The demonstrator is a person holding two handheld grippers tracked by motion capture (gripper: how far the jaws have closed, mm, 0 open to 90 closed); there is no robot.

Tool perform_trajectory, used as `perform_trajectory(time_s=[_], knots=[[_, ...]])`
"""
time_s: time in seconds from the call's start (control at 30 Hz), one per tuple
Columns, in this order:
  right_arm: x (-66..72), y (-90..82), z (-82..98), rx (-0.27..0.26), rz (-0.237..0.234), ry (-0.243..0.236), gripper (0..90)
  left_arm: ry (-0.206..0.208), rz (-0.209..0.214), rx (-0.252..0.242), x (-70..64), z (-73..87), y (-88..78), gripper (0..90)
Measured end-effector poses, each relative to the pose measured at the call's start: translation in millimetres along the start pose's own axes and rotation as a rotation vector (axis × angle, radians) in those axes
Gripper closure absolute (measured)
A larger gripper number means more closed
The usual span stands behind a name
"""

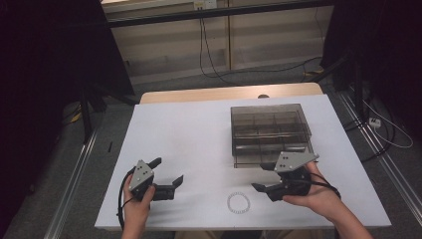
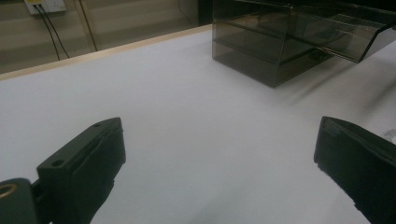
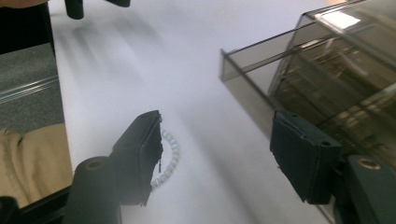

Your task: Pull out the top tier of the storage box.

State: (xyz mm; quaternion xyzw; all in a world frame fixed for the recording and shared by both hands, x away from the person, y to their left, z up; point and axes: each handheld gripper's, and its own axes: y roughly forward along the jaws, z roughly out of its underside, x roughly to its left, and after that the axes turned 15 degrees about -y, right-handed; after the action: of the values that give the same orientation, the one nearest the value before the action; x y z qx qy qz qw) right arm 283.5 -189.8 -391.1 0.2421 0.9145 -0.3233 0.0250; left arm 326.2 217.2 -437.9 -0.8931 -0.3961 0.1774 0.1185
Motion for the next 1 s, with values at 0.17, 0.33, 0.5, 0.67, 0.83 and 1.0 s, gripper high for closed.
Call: perform_trajectory(time_s=[0.17,0.33,0.5,0.67,0.83,1.0], knots=[[3.6,10.9,2.5,0.007,-0.018,0.003,33.6,0.000,0.001,0.002,0.2,0.0,0.0,2.4],[8.6,20.9,4.9,0.036,-0.027,0.003,33.9,-0.001,0.001,-0.001,0.6,-0.1,-0.1,2.4],[10.4,32.9,10.8,0.066,-0.030,0.023,33.2,-0.002,0.003,-0.002,0.6,-0.2,-0.3,2.4],[11.1,41.9,14.1,0.099,-0.027,0.028,37.2,-0.007,0.000,-0.006,1.2,-0.5,-1.1,2.4],[12.6,47.9,17.8,0.110,-0.044,0.039,48.7,-0.004,-0.002,-0.005,1.8,-0.6,-1.3,2.4],[18.3,56.2,18.8,0.130,-0.072,0.031,56.7,-0.005,-0.001,-0.008,2.2,-0.9,-1.5,2.4]])
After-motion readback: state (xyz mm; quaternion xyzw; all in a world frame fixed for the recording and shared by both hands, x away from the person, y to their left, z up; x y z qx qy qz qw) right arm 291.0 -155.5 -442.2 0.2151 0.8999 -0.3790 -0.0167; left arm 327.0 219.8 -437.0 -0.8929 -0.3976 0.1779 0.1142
